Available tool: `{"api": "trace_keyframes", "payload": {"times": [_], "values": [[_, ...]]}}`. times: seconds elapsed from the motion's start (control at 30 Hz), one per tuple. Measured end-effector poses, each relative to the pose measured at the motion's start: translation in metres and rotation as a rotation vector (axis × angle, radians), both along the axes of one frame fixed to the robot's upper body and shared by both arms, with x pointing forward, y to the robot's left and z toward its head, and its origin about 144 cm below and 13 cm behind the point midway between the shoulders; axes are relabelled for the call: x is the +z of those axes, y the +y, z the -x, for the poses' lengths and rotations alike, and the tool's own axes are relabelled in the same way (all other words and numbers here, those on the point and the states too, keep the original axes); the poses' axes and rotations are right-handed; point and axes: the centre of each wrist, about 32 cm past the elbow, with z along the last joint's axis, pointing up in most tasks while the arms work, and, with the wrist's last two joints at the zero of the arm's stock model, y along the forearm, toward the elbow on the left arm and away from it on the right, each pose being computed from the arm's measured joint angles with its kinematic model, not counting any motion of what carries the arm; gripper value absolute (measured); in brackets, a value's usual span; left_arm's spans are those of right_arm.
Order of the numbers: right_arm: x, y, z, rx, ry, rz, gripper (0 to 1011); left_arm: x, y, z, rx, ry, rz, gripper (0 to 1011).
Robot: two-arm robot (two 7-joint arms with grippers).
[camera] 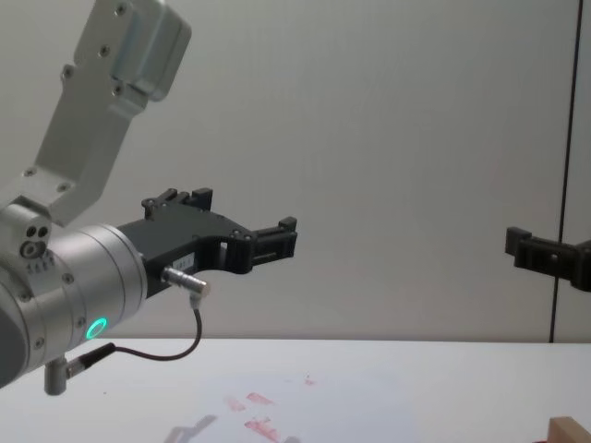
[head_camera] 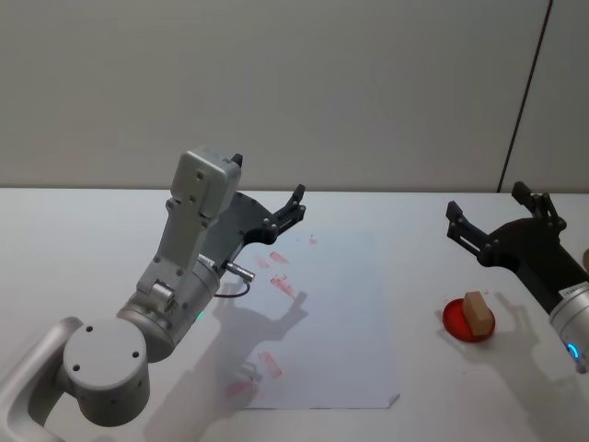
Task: Use the one hand to pick up the stamp and affix it onto the A4 paper.
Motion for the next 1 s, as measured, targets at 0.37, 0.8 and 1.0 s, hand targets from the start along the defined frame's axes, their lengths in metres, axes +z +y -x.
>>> {"api": "trace_keyframes", "payload": {"times": [0.37, 0.8, 1.0], "values": [[0.0000, 0.0000, 0.0000, 0.000, 0.000, 0.000, 1001, 0.0000, 0.0000, 0.0000, 0.000, 0.000, 0.000, 1003], [0.0000, 0.0000, 0.0000, 0.000, 0.000, 0.000, 1001, 0.0000, 0.0000, 0.0000, 0.000, 0.000, 0.000, 1003], [0.0000, 0.0000, 0.0000, 0.000, 0.000, 0.000, 1001, 0.0000, 0.0000, 0.0000, 0.000, 0.000, 0.000, 1003]]}}
